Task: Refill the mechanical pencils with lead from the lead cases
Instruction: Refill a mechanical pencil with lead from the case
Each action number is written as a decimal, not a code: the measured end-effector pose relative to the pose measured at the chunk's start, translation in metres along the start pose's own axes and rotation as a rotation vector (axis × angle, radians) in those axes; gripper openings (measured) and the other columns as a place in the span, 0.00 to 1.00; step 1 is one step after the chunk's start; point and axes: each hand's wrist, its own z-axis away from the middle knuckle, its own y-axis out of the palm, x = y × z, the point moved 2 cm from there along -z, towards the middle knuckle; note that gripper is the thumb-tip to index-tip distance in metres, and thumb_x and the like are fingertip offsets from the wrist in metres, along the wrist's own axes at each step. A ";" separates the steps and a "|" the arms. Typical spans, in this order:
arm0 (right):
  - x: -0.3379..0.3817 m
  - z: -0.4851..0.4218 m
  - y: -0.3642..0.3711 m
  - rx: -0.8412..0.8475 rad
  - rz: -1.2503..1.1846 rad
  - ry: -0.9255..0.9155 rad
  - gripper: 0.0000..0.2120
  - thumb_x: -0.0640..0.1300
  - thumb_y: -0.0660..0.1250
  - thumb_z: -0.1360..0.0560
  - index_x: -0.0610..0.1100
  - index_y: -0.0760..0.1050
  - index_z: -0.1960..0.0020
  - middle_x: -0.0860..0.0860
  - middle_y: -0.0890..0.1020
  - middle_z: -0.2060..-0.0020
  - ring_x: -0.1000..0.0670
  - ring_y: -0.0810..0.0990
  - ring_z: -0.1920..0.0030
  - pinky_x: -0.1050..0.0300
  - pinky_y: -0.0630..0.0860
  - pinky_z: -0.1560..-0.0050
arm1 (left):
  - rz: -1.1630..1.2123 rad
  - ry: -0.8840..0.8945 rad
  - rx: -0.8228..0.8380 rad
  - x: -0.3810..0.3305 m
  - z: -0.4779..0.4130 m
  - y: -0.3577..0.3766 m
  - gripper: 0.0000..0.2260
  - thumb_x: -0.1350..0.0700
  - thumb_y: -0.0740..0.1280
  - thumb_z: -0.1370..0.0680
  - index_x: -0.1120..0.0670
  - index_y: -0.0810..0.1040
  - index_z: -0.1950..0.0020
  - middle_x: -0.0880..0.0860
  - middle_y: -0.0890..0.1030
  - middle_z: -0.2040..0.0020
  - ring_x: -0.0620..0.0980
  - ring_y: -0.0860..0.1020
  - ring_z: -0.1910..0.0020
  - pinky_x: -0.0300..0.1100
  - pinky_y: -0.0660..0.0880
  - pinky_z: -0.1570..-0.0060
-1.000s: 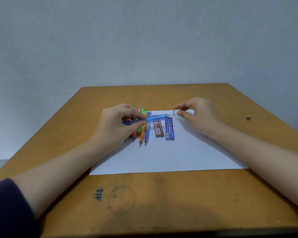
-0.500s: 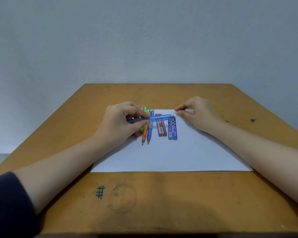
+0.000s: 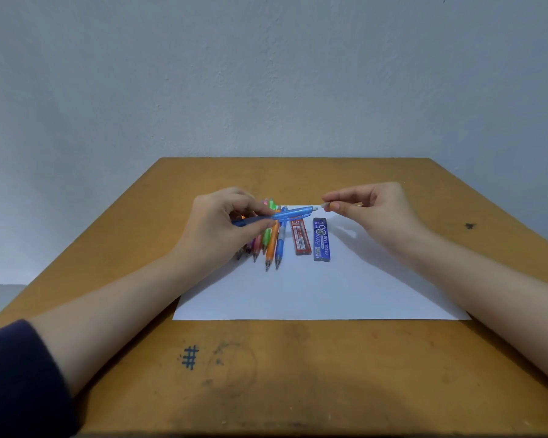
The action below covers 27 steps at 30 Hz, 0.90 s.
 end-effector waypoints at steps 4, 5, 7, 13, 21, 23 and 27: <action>0.006 0.007 0.003 -0.002 -0.076 -0.002 0.09 0.38 0.72 0.28 0.53 0.82 0.59 0.58 0.85 0.60 0.61 0.80 0.54 0.68 0.72 0.49 | 0.013 -0.010 0.012 -0.001 0.000 -0.001 0.07 0.56 0.73 0.29 0.50 0.82 0.51 0.47 0.82 0.55 0.45 0.79 0.54 0.40 0.78 0.58; 0.007 0.008 0.004 -0.004 -0.081 -0.006 0.10 0.38 0.72 0.29 0.53 0.82 0.60 0.59 0.85 0.60 0.61 0.80 0.54 0.67 0.73 0.48 | 0.013 -0.012 0.013 -0.001 0.000 -0.001 0.07 0.56 0.73 0.29 0.50 0.82 0.51 0.47 0.82 0.55 0.44 0.79 0.54 0.39 0.78 0.58; 0.009 0.009 0.005 -0.001 -0.094 -0.009 0.11 0.37 0.72 0.28 0.53 0.82 0.60 0.59 0.85 0.62 0.62 0.80 0.55 0.68 0.73 0.48 | 0.014 -0.017 0.013 -0.001 0.000 -0.001 0.08 0.57 0.73 0.29 0.49 0.82 0.52 0.46 0.81 0.55 0.44 0.79 0.54 0.38 0.78 0.57; 0.011 0.011 0.006 -0.009 -0.104 0.001 0.10 0.38 0.72 0.28 0.53 0.82 0.59 0.58 0.85 0.62 0.61 0.81 0.53 0.65 0.73 0.44 | 0.023 -0.023 0.012 -0.002 0.000 -0.001 0.07 0.56 0.73 0.29 0.50 0.82 0.52 0.47 0.82 0.55 0.45 0.80 0.54 0.39 0.78 0.57; 0.012 0.014 0.009 0.019 -0.163 0.010 0.09 0.35 0.71 0.28 0.49 0.82 0.57 0.59 0.84 0.63 0.66 0.80 0.59 0.74 0.72 0.56 | 0.041 -0.021 -0.016 -0.004 0.002 0.002 0.07 0.58 0.74 0.29 0.52 0.83 0.53 0.48 0.83 0.55 0.45 0.81 0.55 0.42 0.79 0.56; 0.013 0.015 0.011 0.023 -0.191 0.010 0.09 0.35 0.70 0.28 0.48 0.82 0.56 0.57 0.84 0.63 0.67 0.79 0.61 0.75 0.70 0.61 | 0.046 -0.024 -0.021 -0.005 0.002 0.003 0.07 0.58 0.75 0.30 0.52 0.83 0.53 0.48 0.83 0.55 0.45 0.81 0.56 0.42 0.79 0.56; 0.012 0.015 0.012 0.020 -0.201 0.025 0.09 0.35 0.70 0.28 0.49 0.82 0.56 0.58 0.84 0.63 0.65 0.79 0.61 0.73 0.70 0.63 | 0.056 -0.039 -0.034 -0.007 0.002 0.003 0.07 0.57 0.75 0.30 0.51 0.83 0.54 0.47 0.83 0.56 0.43 0.81 0.56 0.40 0.79 0.55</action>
